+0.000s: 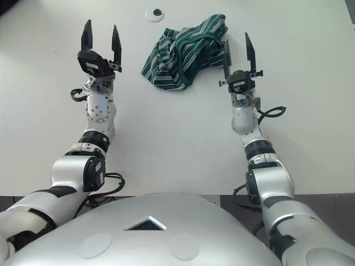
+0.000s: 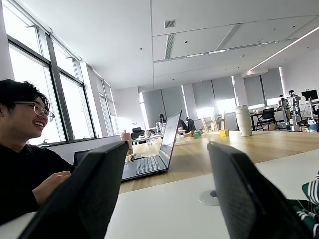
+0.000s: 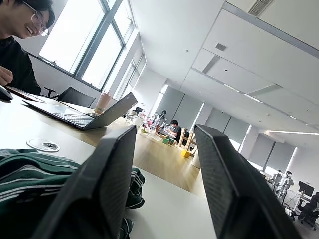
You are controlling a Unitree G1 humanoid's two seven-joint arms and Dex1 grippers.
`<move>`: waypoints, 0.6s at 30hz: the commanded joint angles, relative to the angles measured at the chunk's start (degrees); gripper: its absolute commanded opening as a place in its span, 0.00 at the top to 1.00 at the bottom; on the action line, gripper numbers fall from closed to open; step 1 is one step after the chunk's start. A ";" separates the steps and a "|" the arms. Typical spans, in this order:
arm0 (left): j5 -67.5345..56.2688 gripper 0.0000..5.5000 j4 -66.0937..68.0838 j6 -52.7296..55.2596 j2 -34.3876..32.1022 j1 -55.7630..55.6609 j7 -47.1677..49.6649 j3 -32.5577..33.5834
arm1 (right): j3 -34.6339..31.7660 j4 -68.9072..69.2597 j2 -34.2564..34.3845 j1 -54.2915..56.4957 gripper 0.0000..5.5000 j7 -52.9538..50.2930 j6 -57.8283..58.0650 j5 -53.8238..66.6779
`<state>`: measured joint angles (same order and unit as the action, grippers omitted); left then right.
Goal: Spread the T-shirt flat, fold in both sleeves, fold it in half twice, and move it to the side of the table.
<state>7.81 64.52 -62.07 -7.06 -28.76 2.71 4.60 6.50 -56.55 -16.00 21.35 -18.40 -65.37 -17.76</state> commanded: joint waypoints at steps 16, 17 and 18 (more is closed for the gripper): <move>3.37 0.47 2.55 -0.94 -2.06 -1.71 1.99 -3.01 | -12.24 -0.21 12.34 -0.37 0.62 48.57 10.35 36.84; 3.18 0.47 2.71 -0.80 -1.86 -1.83 1.56 -3.08 | -12.49 -0.49 12.12 -0.45 0.62 48.44 9.87 36.22; 3.02 0.47 2.85 -0.62 -1.75 -2.08 1.14 -3.18 | -13.05 -0.50 12.06 -0.47 0.62 48.28 10.16 36.17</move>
<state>10.71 66.81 -63.13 -8.94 -30.20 4.71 1.99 -5.91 -55.71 -7.06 22.95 29.84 -55.61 18.03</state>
